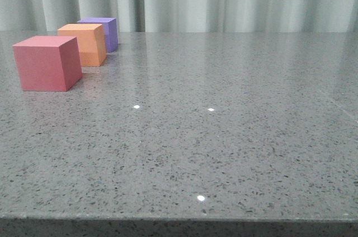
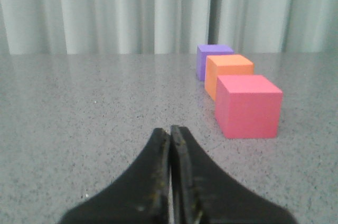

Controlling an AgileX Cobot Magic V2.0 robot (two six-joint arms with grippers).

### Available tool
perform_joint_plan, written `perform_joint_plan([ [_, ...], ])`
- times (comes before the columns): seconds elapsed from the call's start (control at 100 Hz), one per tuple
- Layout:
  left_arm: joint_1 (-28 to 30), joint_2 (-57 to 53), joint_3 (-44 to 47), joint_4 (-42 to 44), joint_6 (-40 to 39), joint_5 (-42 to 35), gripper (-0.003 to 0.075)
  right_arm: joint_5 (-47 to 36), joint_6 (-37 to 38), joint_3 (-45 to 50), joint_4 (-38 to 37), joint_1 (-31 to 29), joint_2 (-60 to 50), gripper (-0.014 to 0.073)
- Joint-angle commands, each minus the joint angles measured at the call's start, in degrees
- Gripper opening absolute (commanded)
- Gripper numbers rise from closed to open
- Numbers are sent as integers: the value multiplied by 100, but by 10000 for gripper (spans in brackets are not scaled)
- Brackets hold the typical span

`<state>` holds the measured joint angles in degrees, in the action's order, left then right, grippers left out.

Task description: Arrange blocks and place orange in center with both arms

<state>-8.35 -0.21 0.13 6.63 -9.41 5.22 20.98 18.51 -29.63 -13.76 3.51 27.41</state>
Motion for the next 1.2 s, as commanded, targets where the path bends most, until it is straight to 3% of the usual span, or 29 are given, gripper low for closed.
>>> perform_joint_plan([
  [0.0,80,-209,78,-50,9,-673,-20,-458,-15,-133,-102,-24,-4,-69],
  [0.1,198,-201,247,-36,9,-1002,-20,-452,-15,-133,-102,-24,-14,-69],
  [1.19,270,-201,247,-36,9,-993,-20,-455,-15,-133,-102,-24,-14,-69],
])
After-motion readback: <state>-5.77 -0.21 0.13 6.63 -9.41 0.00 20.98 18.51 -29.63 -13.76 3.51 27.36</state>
